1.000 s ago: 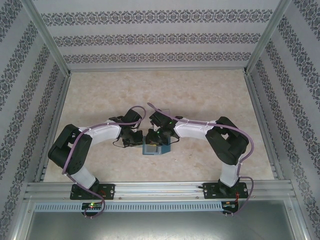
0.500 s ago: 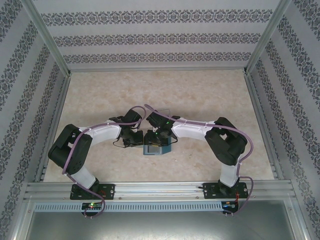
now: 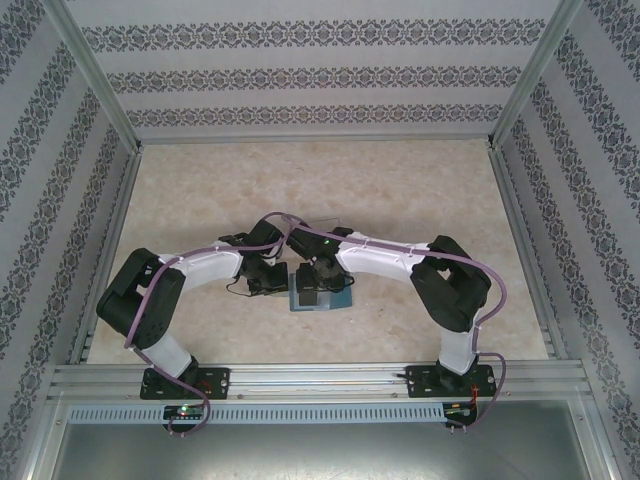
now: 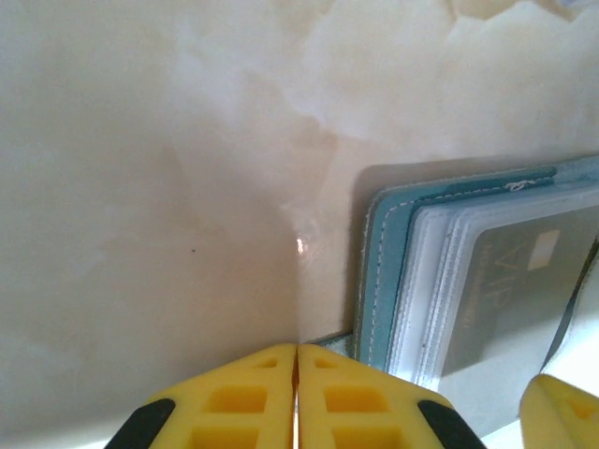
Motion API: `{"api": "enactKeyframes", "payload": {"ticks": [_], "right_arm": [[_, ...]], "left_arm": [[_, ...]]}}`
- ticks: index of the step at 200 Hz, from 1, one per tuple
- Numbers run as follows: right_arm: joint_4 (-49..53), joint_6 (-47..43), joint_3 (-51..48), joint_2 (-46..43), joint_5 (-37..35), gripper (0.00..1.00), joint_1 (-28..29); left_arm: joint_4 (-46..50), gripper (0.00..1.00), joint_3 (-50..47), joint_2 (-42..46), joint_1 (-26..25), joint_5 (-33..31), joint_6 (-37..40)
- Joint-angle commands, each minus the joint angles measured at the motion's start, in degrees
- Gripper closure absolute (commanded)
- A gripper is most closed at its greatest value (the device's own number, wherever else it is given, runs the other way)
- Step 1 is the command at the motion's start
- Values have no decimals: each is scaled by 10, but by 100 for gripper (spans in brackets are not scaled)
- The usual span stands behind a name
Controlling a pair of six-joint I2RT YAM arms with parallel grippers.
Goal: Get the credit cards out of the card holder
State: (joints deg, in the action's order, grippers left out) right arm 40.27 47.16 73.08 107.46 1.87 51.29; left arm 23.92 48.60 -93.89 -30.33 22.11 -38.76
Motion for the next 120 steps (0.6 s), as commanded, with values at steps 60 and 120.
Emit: {"api": "enactKeyframes", "payload": {"ticks": [60, 120], "right_arm": [[99, -20, 14, -7, -106, 36, 8], [116, -29, 2, 1, -132, 35, 8]], "left_arm": [[29, 92, -5, -17, -10, -8, 17], [37, 92, 1, -18, -10, -12, 17]]}}
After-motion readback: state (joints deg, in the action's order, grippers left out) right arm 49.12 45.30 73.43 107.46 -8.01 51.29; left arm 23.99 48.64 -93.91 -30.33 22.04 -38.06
